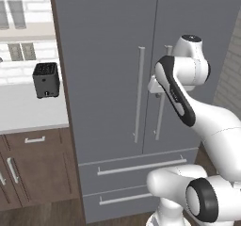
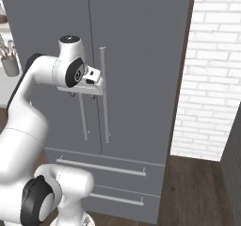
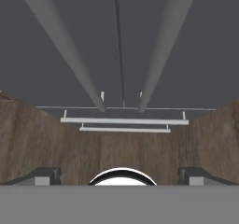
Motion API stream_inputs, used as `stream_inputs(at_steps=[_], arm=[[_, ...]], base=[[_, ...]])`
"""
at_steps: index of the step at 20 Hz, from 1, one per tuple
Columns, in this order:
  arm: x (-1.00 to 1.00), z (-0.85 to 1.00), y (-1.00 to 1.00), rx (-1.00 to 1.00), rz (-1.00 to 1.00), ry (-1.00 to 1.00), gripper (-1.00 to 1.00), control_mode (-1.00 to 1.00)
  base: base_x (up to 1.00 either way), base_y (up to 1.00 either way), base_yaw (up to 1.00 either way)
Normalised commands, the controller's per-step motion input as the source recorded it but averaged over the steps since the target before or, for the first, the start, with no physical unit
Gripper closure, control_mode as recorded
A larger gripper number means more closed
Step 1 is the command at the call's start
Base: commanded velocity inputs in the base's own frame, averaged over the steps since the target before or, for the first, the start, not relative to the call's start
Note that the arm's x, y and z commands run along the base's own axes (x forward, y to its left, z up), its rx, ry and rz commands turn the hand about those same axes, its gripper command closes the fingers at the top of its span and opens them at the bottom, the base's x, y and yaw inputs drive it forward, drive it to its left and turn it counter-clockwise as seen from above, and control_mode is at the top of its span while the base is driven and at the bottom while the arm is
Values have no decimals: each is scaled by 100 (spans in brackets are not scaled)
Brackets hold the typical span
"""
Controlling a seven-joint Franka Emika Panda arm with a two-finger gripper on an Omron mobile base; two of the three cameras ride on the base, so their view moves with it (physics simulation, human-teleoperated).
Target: Take the strawberry from the fridge and place it on top of the pancake, located on the dining counter.
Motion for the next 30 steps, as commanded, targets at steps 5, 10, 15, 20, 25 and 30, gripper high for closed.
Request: stream_inputs(at_steps=[5,10,15,20,25,30], arm=[[0,0,0,0,0,0,-100,100],[44,0,-2,0,0,-4,-100,-100],[52,0,-9,0,0,-20,-100,-100],[30,0,-21,0,0,-9,-100,-100],[16,-1,-24,-2,0,-20,-100,-100],[30,-19,-2,-8,0,-22,-100,-100]], base=[[0,0,0],[5,0,0],[0,0,0],[0,0,0],[0,0,0],[0,0,0]])
